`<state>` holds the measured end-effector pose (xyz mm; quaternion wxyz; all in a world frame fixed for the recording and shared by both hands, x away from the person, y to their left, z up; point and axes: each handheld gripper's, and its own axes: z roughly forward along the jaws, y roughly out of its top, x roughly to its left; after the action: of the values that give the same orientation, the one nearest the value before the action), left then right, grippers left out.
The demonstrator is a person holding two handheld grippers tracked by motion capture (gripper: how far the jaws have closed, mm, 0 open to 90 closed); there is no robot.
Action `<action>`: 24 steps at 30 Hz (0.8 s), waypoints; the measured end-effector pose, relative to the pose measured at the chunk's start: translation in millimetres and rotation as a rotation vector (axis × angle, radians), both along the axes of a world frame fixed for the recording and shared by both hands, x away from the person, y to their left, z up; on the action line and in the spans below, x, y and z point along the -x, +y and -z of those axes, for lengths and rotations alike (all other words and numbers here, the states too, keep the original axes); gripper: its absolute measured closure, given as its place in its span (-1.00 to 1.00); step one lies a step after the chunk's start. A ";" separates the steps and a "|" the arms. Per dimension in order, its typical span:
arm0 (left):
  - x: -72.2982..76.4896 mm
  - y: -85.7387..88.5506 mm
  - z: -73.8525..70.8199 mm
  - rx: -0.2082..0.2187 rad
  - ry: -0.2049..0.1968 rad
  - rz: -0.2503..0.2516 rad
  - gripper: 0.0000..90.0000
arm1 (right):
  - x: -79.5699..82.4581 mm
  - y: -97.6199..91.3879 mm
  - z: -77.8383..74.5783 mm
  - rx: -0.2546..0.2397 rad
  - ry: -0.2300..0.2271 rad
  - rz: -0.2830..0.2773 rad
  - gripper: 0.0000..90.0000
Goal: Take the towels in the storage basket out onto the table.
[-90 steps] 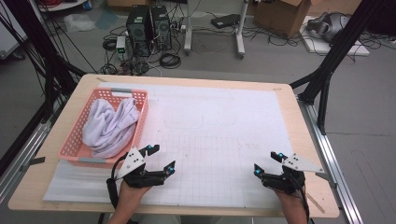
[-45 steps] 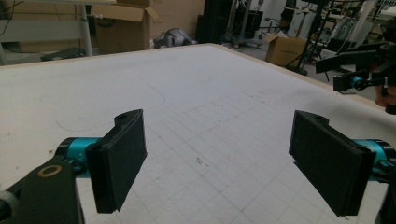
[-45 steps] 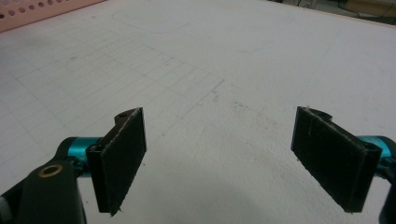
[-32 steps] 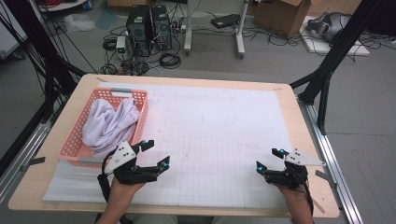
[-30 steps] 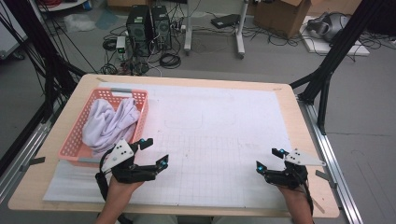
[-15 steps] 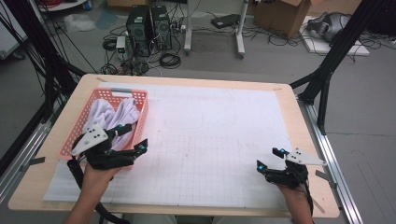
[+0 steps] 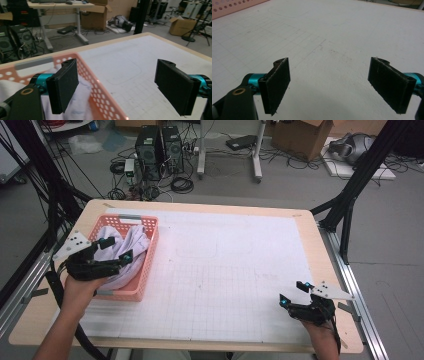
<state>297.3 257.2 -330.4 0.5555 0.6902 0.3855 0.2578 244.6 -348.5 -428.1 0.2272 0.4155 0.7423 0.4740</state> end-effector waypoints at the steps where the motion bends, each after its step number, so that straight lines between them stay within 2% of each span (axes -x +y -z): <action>1: -4.7 2.2 1.1 -0.009 0.011 -0.014 -0.57 | -0.4 -0.8 0.3 0.000 0.002 0.002 -0.62; 4: -18.9 8.2 7.3 -0.056 0.054 -0.061 -0.57 | -1.6 -0.2 1.6 0.005 0.005 -0.006 -0.62; 7: -31.1 13.8 14.7 -0.097 0.117 -0.141 -0.58 | -1.4 1.5 1.5 0.011 0.004 -0.015 -0.62; 8: -34.0 15.5 17.2 -0.107 0.134 -0.154 -0.58 | -1.8 2.0 1.4 0.012 -0.001 -0.019 -0.62; 9: -34.0 15.5 17.2 -0.107 0.134 -0.154 -0.58 | -1.8 2.0 1.4 0.012 -0.001 -0.019 -0.62; 10: -39.1 17.5 22.1 -0.149 0.165 -0.186 -0.58 | -2.4 3.4 0.8 0.009 0.000 -0.021 -0.62; 18: -59.6 19.4 43.4 -0.303 0.327 -0.245 -0.60 | -4.6 7.7 1.2 0.019 0.000 -0.032 -0.62; 20: -65.4 18.3 47.9 -0.319 0.358 -0.268 -0.62 | -5.2 8.0 1.4 0.022 -0.003 -0.034 -0.62; 22: -70.8 17.8 52.8 -0.327 0.387 -0.270 -0.62 | -5.0 8.6 1.4 0.019 0.004 -0.034 -0.62; 24: -76.6 18.2 58.8 -0.350 0.434 -0.283 -0.63 | -4.9 8.6 1.5 0.018 0.005 -0.035 -0.62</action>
<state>373.9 275.4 -389.2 0.2916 0.7538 0.5370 0.2414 249.6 -339.9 -429.5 0.2208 0.4014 0.7543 0.4702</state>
